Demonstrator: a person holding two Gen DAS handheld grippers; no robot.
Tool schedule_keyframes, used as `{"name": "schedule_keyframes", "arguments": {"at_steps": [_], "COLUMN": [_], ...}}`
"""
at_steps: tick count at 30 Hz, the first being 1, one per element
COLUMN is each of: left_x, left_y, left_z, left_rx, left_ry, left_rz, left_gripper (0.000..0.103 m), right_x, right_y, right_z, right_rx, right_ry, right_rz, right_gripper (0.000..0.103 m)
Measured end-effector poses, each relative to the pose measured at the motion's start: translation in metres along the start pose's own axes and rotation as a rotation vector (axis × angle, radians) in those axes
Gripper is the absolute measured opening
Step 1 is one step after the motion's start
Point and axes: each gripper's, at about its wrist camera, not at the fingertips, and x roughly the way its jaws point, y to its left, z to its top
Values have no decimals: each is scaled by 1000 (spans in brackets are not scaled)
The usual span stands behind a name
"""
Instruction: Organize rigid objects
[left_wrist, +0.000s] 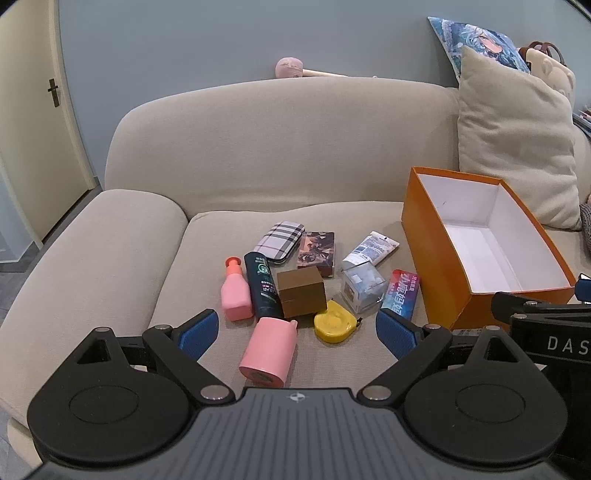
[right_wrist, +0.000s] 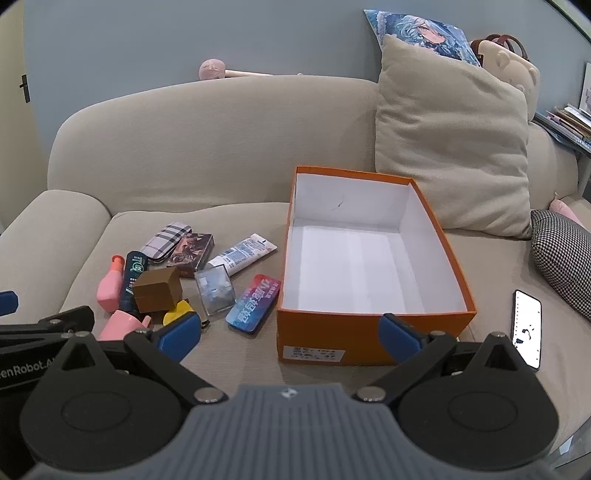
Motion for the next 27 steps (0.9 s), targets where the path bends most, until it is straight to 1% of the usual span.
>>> {"name": "schedule_keyframes", "arguments": {"at_steps": [27], "left_x": [0], "left_y": [-1], "left_z": [-3], "left_rx": [-14], "left_ry": [3], "left_rz": [-8], "left_gripper": [103], "right_x": [0], "right_y": [1], "right_z": [-2], "right_rx": [-1], "right_ry": [14], "right_rz": [-4], "right_gripper": [102]}}
